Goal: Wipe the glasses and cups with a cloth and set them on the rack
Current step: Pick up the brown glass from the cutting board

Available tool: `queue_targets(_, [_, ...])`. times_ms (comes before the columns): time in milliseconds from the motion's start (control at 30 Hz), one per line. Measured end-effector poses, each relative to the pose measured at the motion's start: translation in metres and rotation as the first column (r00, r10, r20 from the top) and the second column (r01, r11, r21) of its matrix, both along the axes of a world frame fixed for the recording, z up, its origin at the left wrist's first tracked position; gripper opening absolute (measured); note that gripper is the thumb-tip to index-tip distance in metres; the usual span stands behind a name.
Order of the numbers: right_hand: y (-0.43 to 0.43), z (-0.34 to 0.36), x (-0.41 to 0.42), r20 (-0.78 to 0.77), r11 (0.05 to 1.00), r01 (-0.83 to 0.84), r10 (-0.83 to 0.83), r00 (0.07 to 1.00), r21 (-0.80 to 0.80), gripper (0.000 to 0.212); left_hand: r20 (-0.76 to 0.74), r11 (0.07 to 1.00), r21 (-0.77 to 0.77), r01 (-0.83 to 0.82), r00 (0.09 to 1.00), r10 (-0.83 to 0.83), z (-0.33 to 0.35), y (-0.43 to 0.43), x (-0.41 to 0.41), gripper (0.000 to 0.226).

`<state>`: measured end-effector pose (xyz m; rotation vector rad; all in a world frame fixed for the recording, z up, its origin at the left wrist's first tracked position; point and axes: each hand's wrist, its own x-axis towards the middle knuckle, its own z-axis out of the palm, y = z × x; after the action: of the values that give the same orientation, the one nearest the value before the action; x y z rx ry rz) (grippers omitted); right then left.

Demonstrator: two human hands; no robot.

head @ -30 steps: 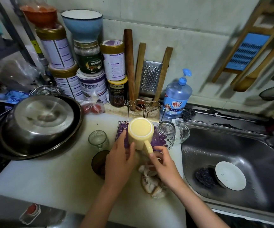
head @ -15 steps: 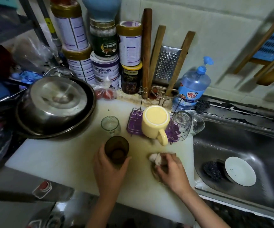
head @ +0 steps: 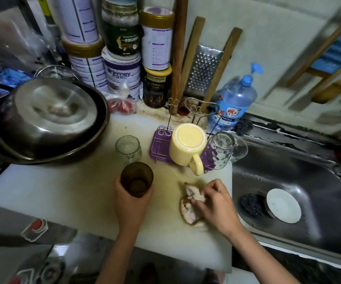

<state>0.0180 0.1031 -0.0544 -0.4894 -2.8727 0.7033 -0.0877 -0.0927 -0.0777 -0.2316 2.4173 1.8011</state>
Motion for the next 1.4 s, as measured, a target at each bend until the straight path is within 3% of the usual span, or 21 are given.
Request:
queue_targets(133, [0.009,0.019,0.013,-0.090,0.996,-0.074,0.070,0.993,-0.044,0.026,-0.016,1.000,0.002,-0.012,1.000,0.012,0.008,0.004,0.009,0.088])
queue_targets(267, [0.020,0.047,0.027,-0.188,0.967,-0.100,0.056,0.981,-0.234,0.032,-0.011,0.999,0.036,0.036,0.999,-0.036,0.020,0.016,0.025,0.087])
queue_targets(467, [0.049,0.087,0.042,-0.371,0.850,-0.050,-0.175,0.912,-0.524,0.041,-0.068,0.967,0.221,0.129,0.991,-0.117,0.062,0.052,0.065,0.068])
queue_targets(600, [0.088,0.121,0.058,-0.467,0.779,-0.129,-0.227,0.855,-0.614,0.038,-0.155,0.950,0.261,0.175,0.978,-0.137,0.095,0.093,0.093,0.062])
queue_targets(800, [0.166,0.160,0.081,-0.578,0.827,-0.248,-0.111,0.809,-0.505,0.034,-0.121,0.875,0.414,0.250,0.968,-0.219,0.133,0.189,0.117,0.053])
queue_targets(900, [0.218,0.162,0.093,-0.579,0.918,-0.244,0.019,0.815,-0.314,0.036,-0.088,0.859,0.453,0.240,0.970,-0.225,0.144,0.244,0.132,0.035])
queue_targets(1033, [0.267,0.161,0.104,-0.439,0.969,-0.229,0.164,0.883,-0.098,0.025,-0.084,0.857,0.453,0.246,0.969,-0.233,0.152,0.290,0.146,0.009])
queue_targets(1100, [0.290,0.161,0.107,-0.361,0.972,-0.229,0.197,0.912,-0.047,0.022,-0.081,0.856,0.453,0.248,0.968,-0.238,0.156,0.307,0.153,0.007])
queue_targets(1200, [0.319,0.162,0.110,-0.370,0.972,-0.234,0.231,0.900,0.037,0.015,-0.064,0.862,0.444,0.244,0.968,-0.241,0.161,0.329,0.159,0.014])
queue_targets(1400, [0.347,0.163,0.115,-0.380,0.979,-0.196,0.200,0.903,0.051,0.042,-0.066,0.882,0.386,0.271,0.962,-0.266,0.167,0.354,0.159,0.012])
